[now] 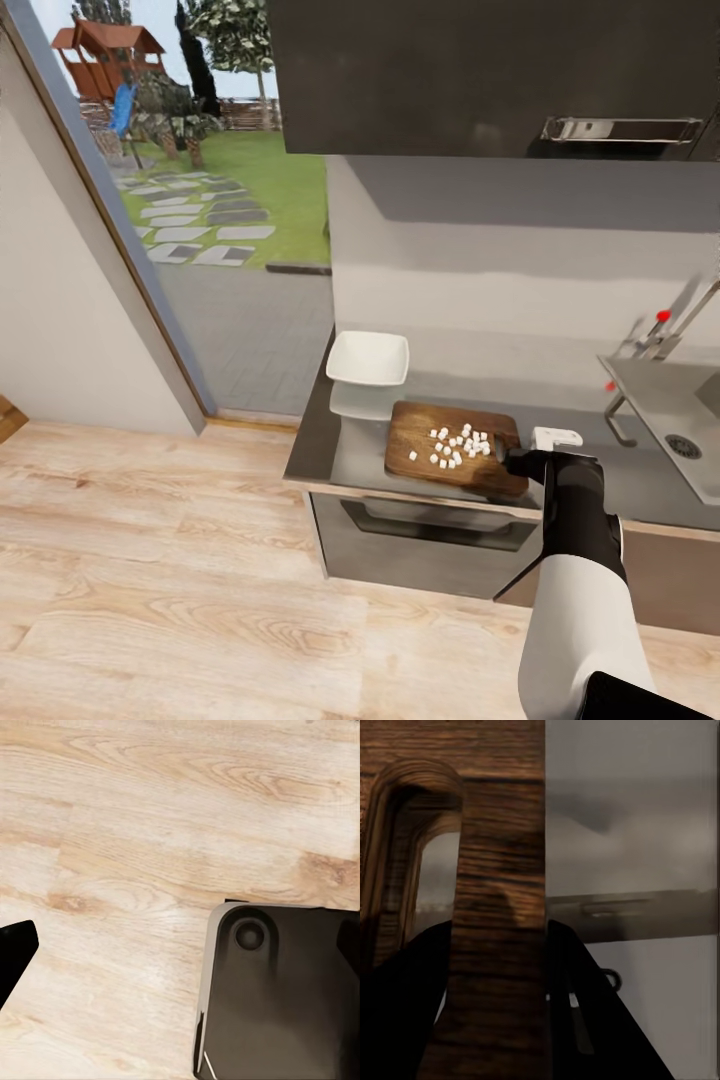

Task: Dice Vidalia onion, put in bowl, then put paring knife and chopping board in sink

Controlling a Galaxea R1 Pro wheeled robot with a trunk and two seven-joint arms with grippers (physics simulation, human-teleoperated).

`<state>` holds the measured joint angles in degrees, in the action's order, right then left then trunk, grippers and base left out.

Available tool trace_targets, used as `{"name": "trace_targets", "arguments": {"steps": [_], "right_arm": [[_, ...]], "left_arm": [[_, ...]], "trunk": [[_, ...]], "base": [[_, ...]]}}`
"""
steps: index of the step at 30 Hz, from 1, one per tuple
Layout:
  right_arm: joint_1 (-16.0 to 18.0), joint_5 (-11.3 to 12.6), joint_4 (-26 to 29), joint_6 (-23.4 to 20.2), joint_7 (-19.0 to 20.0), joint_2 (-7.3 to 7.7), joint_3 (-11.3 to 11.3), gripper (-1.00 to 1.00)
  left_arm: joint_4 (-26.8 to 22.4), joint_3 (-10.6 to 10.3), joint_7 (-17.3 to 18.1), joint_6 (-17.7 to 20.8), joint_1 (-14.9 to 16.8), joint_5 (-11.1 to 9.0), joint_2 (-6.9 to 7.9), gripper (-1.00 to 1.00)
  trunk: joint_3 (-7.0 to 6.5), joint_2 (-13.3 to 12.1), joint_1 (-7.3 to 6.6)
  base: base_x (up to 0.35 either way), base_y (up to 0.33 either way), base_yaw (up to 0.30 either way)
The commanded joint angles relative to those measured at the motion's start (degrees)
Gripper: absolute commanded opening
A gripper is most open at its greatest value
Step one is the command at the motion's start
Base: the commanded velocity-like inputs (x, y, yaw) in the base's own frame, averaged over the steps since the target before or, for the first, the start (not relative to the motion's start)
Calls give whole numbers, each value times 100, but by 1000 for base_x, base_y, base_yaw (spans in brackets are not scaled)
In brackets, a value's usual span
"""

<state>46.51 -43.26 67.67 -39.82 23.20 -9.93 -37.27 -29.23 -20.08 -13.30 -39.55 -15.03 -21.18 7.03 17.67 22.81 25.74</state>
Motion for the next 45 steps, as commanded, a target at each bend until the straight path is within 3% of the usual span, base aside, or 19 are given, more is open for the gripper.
{"name": "trace_targets", "arguments": {"steps": [1, 45], "right_arm": [[7, -51, 9, -9, 53, -7, -14, -100], [7, -68, 9, -35, 44, -7, -17, -100]], "left_arm": [[-13, -48, -50, -8, 0, -26, 9, 100], [-12, -48, -50, -6, 0, -26, 9, 100]], "trunk": [[0, 10, 4], [-393, 10, 4]], "base": [[0, 0, 0], [0, 0, 0]]}}
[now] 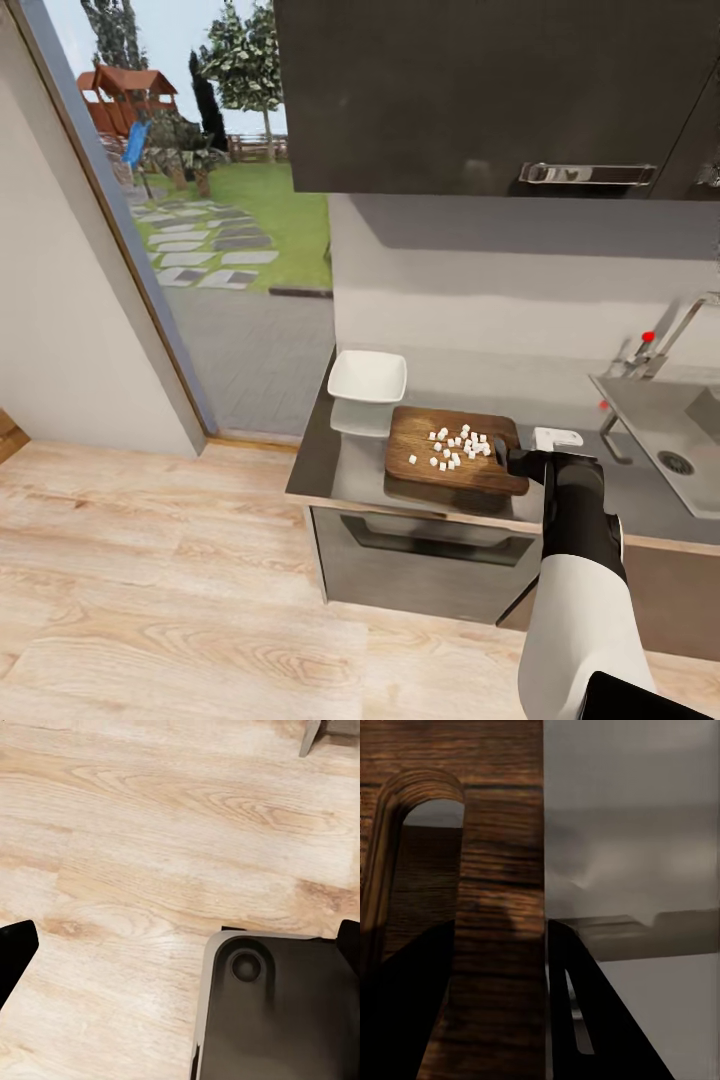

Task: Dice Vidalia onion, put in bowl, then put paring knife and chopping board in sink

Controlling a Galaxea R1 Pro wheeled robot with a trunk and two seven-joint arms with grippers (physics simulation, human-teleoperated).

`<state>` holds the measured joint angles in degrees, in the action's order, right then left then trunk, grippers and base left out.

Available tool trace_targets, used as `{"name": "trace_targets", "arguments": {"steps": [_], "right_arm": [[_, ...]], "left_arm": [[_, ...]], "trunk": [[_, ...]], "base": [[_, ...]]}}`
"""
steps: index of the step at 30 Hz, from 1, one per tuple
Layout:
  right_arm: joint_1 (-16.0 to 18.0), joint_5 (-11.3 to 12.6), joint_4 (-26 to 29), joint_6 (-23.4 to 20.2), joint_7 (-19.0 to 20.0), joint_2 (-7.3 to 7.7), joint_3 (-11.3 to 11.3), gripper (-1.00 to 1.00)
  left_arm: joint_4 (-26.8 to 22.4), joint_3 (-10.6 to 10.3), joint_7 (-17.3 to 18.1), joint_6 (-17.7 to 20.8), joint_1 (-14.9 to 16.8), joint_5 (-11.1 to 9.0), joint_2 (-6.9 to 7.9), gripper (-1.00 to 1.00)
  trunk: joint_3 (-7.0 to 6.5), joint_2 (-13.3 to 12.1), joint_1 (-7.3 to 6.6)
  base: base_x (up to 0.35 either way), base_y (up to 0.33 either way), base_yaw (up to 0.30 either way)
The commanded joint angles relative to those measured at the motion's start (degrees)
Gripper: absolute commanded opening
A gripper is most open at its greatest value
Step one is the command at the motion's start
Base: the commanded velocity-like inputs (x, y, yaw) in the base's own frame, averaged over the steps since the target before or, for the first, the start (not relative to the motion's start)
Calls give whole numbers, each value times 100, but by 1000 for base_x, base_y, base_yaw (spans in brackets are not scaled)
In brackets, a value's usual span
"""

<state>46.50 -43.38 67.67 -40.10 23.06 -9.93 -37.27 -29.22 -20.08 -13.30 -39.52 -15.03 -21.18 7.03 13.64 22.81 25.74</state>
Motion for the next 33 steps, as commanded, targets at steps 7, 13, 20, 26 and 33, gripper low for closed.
{"name": "trace_targets", "arguments": {"steps": [7, 13, 20, 26, 33], "right_arm": [[8, -56, 9, -7, 58, -7, -17, -100], [8, -59, 9, -7, 58, -7, -17, -100], [8, -62, 9, -7, 58, -7, -17, -100], [8, -65, 9, -7, 58, -7, -17, -100], [8, -64, 9, -7, 58, -7, -17, -100]], "left_arm": [[-8, -48, -50, -4, 1, -26, 9, 100], [35, -45, -50, -3, 5, -27, 9, 100], [65, -40, -50, -3, 9, -26, 9, 100], [65, -40, -50, -3, 9, -26, 9, 100], [65, -41, -50, -3, 9, -26, 9, 100]], "trunk": [[-53, 11, 4], [-106, 11, 4], [-169, 11, 4], [-223, 11, 4], [-286, 11, 4]], "base": [[0, 0, 0], [0, 0, 0], [0, 0, 0], [13, 1, 0], [226, 104, 0]]}}
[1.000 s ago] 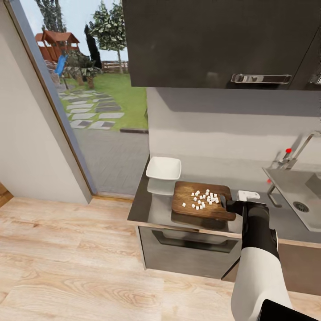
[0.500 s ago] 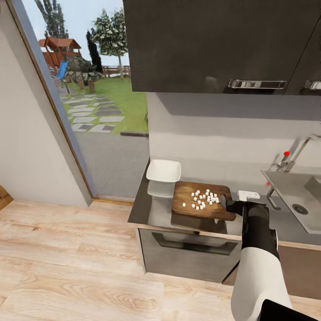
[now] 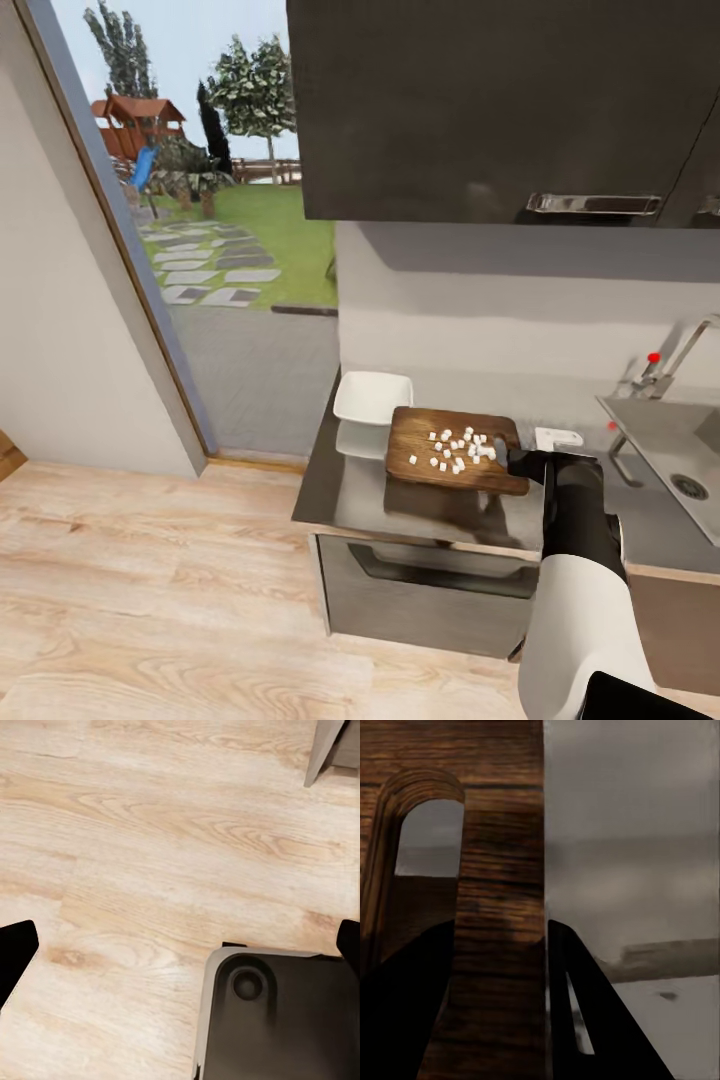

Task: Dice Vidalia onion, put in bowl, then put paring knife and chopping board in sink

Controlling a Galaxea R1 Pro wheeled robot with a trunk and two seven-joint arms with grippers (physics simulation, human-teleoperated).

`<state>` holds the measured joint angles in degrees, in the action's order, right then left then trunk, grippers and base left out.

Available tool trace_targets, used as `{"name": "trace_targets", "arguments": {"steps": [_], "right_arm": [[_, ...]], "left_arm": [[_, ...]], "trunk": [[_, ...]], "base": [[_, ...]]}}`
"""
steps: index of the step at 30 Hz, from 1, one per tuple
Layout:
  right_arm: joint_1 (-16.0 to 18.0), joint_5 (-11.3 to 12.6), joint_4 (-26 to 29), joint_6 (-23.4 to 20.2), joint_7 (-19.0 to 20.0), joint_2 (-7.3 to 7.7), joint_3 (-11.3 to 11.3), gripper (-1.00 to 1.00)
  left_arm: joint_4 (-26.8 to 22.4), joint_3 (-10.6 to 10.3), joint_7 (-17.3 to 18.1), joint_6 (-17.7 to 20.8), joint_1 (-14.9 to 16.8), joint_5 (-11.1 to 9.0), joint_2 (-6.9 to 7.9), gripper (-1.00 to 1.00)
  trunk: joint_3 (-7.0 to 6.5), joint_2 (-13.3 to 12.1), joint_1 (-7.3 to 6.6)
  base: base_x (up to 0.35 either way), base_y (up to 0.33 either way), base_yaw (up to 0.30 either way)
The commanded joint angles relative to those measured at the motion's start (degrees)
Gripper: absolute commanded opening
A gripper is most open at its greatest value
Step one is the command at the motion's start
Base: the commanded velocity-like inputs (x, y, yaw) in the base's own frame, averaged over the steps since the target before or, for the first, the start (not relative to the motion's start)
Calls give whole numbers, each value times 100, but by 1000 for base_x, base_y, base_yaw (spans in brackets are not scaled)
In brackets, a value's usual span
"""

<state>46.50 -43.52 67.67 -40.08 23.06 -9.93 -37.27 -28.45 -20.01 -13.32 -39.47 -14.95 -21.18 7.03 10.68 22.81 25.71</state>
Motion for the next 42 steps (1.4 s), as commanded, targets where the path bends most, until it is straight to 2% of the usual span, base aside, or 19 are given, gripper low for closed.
{"name": "trace_targets", "arguments": {"steps": [1, 24, 33, 42], "right_arm": [[8, -50, 10, -8, 58, -7, -18, -100], [8, -51, 10, -26, 54, -7, -18, -100], [8, -51, 10, -26, 51, -7, -18, -100], [8, -51, 18, -237, 53, -7, -18, -100]], "left_arm": [[-12, -48, -48, -8, 4, -26, 9, 100], [-12, -48, -48, 0, 10, -26, 9, 100], [-12, -52, -48, 0, 10, -26, 9, 100], [-6, -55, -48, -8, 10, -26, 9, 100]], "trunk": [[1, 11, 7], [-205, 11, 7], [-285, 11, 7], [-366, 11, 7]], "base": [[278, 134, 0], [270, 126, 0], [-84, -226, 0], [-168, -27, 0]]}}
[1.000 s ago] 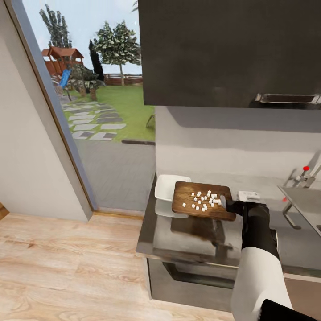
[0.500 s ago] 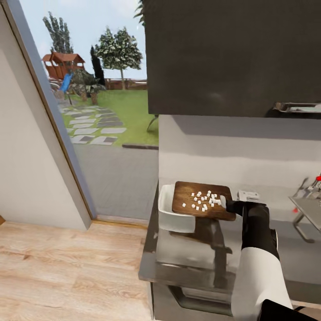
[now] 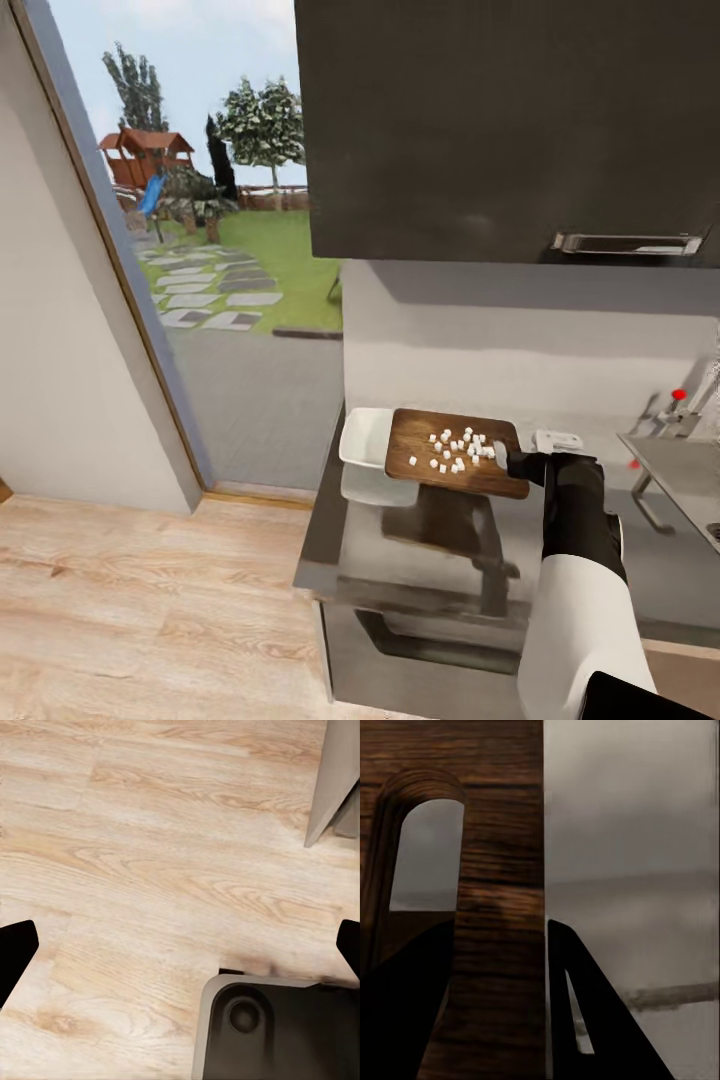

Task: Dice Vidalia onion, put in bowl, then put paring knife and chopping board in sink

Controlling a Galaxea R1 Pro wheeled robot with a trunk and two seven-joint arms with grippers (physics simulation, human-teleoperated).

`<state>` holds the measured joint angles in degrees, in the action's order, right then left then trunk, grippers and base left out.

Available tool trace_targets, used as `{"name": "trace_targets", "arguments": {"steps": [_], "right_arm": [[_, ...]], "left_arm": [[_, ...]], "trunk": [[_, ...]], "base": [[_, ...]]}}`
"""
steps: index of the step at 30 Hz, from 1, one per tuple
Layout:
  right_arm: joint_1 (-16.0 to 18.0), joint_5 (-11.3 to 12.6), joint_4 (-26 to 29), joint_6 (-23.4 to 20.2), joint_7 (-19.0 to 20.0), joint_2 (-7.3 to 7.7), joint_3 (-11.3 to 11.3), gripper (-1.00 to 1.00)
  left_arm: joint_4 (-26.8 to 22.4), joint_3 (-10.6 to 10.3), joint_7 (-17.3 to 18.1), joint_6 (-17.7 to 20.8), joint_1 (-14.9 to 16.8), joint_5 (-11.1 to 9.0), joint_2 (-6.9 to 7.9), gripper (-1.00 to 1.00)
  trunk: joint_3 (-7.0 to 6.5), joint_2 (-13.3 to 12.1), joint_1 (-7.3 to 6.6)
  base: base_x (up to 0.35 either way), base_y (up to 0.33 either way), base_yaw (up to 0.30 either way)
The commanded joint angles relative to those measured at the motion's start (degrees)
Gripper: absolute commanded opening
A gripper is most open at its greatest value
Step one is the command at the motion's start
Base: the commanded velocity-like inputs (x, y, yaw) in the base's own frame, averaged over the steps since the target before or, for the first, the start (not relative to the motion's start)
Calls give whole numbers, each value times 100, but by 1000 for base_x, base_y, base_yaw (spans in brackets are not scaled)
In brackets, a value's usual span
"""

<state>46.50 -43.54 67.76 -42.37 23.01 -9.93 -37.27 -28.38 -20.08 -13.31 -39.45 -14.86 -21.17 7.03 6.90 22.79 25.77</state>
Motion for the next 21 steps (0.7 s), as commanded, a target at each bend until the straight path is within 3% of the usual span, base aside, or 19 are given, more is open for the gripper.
{"name": "trace_targets", "arguments": {"steps": [1, 11, 21], "right_arm": [[8, -49, 9, -15, 57, -6, -17, -100], [8, -51, 9, -26, 55, -6, -17, -100], [8, -49, 9, -26, 54, -6, -17, -100]], "left_arm": [[-13, -49, -49, -9, 1, -27, 9, 100], [-18, -49, -49, -10, 1, -27, 9, 100], [-18, -49, -49, -10, 1, -27, 9, 100]], "trunk": [[3, 13, 1], [-87, 13, 1], [-177, 13, 1]], "base": [[-227, -2, 0], [-3, -9, 0], [38, -260, 0]]}}
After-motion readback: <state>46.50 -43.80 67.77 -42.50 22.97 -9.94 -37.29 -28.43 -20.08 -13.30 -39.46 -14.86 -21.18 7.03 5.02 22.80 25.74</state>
